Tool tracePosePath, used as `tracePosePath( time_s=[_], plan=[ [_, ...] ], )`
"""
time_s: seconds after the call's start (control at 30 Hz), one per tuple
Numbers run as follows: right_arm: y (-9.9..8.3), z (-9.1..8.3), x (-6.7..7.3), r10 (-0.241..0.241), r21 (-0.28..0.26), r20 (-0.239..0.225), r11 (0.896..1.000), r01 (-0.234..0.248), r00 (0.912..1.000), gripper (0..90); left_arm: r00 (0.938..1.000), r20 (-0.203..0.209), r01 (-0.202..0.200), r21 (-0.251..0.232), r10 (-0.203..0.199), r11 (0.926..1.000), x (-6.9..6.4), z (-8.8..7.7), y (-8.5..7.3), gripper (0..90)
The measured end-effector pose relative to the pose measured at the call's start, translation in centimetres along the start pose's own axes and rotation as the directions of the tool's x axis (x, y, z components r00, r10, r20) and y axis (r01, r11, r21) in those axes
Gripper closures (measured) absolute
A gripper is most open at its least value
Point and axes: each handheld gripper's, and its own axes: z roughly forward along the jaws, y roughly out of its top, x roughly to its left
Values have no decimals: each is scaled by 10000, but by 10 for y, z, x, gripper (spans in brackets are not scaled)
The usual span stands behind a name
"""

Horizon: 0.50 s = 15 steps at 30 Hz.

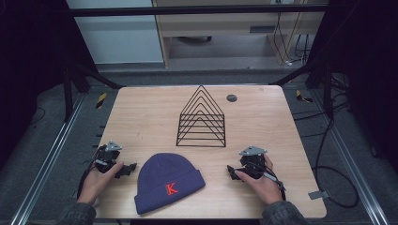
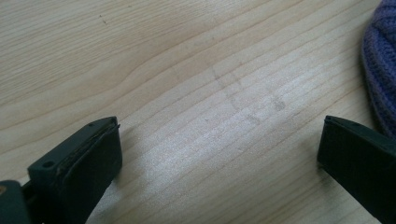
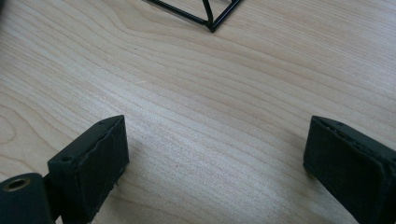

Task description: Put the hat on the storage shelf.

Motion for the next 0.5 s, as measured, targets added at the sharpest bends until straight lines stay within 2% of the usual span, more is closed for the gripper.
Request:
tracePosePath(
  time_s=[0.17,0.2,0.27,0.3,0.4,0.47,0.5],
  plan=[
    [1,0,0,-36,40,-16,10000,36,10000,67,10000,37,-14,238,13,9997,-1,-1,3,0],
    [1,0,0,-40,46,-9,10000,40,10000,67,9999,113,11,231,-13,9997,-1,-2,3,22],
    [1,0,0,-31,59,-19,10000,32,10000,67,9992,273,302,5,-302,9995,-1,-7,5,66],
    [1,0,0,-31,59,-19,10000,32,10000,67,9992,273,302,5,-302,9995,-1,-7,5,65],
    [1,0,0,-8,78,-12,10000,8,10000,67,9980,312,569,-477,-554,9972,-1,-16,8,76],
    [1,0,1,6,81,-3,10000,-6,10000,67,9977,396,567,-578,-544,9967,-2,-18,9,97],
    [1,0,1,22,97,-22,10000,-22,10000,67,9955,764,613,-794,-552,9950,-8,-24,12,106]
  ],
)
